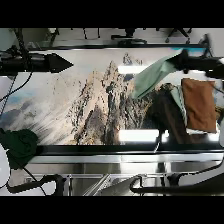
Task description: Fold the shirts.
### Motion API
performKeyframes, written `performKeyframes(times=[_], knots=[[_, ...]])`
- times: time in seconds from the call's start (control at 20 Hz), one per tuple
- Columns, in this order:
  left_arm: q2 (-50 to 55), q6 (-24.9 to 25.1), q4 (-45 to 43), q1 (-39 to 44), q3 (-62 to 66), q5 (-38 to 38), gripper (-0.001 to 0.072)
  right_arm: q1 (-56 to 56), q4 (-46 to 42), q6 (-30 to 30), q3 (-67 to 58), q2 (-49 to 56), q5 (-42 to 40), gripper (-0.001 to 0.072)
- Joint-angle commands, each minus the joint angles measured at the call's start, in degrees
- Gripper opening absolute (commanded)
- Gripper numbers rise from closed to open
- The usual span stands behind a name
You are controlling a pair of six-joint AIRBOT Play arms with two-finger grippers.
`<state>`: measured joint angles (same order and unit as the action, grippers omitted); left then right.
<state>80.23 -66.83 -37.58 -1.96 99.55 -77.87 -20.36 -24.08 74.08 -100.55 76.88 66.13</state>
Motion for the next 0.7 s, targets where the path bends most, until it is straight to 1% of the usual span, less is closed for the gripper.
performKeyframes(times=[0.0, 0.1, 0.3, 0.4, 0.5, 0.55, 0.65], knots=[[0.02, -0.02, -0.42, 0.02, 0.0, -1.44, 0.0029, -11.37, -0.94, 4.31, -0.44, -5.99, 0.35, 0.0017], [0.02, -0.02, -0.39, 0.02, 0.0, -2.23, 0.0029, -16.65, -1.42, 5.35, -0.44, -8.52, 0.46, 0.0017], [0.02, -0.02, -0.37, 0.02, 0.0, -2.38, 0.0029, -25.27, -6.08, 8.09, -0.44, -12.7, 0.31, 0.0017], [0.02, 0.0, -0.39, 0.02, 0.0, -2.86, 0.0029, -27.71, -13.92, 12.07, -0.42, -15.06, 0.31, 0.0017], [0.02, 0.09, -0.37, 0.02, 0.0, -2.78, 0.0029, -28.22, -23.93, 16.35, -0.33, -17.22, 1.05, 0.0017], [0.02, 0.59, -0.35, 0.02, 0.0, -2.8, 0.0029, -28.2, -28.13, 17.97, -0.31, -17.73, 3.04, 0.0017], [0.02, 0.87, -0.35, 0.02, 0.0, -2.82, 0.0029, -28.17, -33.68, 19.63, 0.52, -17.81, 8.92, 0.0017]])
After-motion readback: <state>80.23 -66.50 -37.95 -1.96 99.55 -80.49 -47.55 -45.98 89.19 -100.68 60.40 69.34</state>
